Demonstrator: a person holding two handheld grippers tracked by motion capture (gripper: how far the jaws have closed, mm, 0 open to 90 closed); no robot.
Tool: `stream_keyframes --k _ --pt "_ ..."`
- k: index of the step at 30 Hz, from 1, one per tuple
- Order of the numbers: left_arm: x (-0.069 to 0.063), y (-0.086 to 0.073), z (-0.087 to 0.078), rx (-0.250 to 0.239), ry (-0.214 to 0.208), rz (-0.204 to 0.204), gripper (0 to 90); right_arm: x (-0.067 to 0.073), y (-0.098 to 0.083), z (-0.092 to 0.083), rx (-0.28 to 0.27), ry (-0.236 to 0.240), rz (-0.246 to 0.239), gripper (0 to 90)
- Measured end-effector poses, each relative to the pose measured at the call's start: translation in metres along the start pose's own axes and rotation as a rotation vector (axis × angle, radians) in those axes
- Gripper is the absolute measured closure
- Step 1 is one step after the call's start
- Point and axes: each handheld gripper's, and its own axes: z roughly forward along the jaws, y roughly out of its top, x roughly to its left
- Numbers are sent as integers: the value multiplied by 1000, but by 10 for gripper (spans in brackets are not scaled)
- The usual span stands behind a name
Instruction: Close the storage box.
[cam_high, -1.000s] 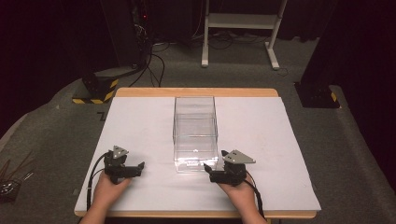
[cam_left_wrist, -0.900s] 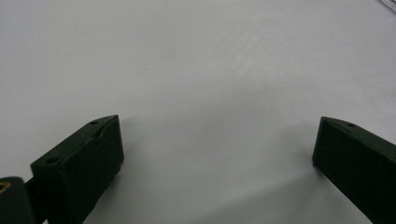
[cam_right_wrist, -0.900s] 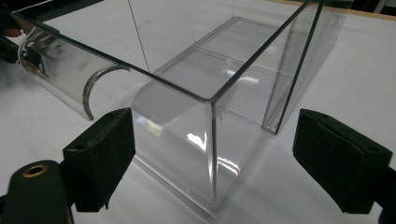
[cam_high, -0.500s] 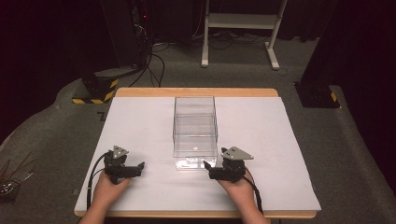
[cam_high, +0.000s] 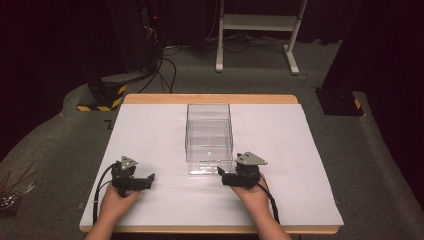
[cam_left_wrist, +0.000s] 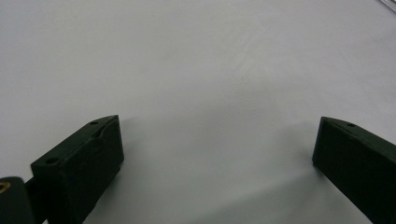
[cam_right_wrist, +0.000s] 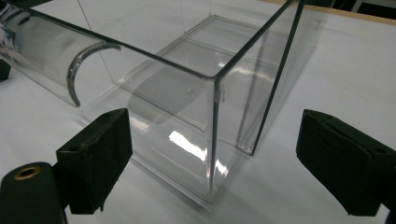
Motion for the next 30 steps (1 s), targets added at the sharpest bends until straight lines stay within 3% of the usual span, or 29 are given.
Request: stream_keyframes --k 30 --pt "0 0 0 -3 -2 -5 20 -15 20 37 2 -50 65 108"
